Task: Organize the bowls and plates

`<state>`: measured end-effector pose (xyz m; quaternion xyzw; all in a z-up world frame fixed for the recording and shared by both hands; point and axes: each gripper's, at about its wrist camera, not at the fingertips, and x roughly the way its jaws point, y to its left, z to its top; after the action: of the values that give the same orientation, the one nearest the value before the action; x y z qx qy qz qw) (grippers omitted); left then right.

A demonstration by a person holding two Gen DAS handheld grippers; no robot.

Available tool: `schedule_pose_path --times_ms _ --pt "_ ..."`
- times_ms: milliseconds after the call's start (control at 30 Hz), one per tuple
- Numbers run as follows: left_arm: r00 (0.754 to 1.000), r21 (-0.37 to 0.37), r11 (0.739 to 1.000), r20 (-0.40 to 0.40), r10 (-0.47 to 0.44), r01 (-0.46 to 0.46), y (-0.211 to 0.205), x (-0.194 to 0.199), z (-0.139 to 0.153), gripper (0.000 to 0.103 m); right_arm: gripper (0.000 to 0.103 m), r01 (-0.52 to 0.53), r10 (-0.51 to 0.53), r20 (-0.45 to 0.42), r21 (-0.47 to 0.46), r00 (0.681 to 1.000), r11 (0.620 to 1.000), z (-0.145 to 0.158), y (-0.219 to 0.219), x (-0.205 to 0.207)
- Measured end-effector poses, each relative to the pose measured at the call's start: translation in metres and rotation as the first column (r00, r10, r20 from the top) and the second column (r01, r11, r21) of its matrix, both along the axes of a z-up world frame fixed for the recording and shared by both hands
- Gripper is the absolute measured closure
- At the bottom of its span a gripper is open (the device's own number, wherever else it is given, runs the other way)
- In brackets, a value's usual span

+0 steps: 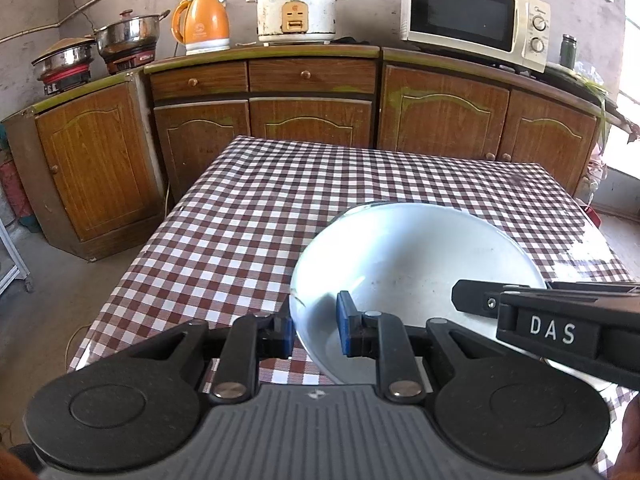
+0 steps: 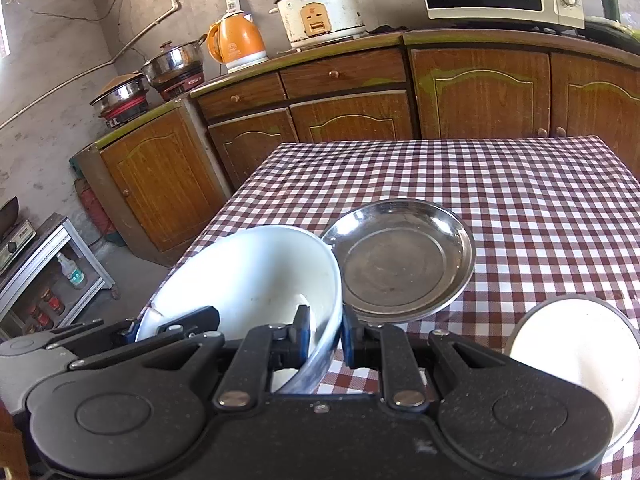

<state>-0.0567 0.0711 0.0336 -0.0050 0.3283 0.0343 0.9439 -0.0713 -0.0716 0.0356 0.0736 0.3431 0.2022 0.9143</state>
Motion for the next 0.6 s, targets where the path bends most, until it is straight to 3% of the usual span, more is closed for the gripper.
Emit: schedule_pose_path --times_ms 600 --pt "0.999 0.003 0.999 -0.006 -0.047 0.047 -0.016 -0.002 -0.004 0.082 0.082 0.04 -0.04 -0.007 -0.005 0.999 0.999 -0.003 -0.017 -0.01"
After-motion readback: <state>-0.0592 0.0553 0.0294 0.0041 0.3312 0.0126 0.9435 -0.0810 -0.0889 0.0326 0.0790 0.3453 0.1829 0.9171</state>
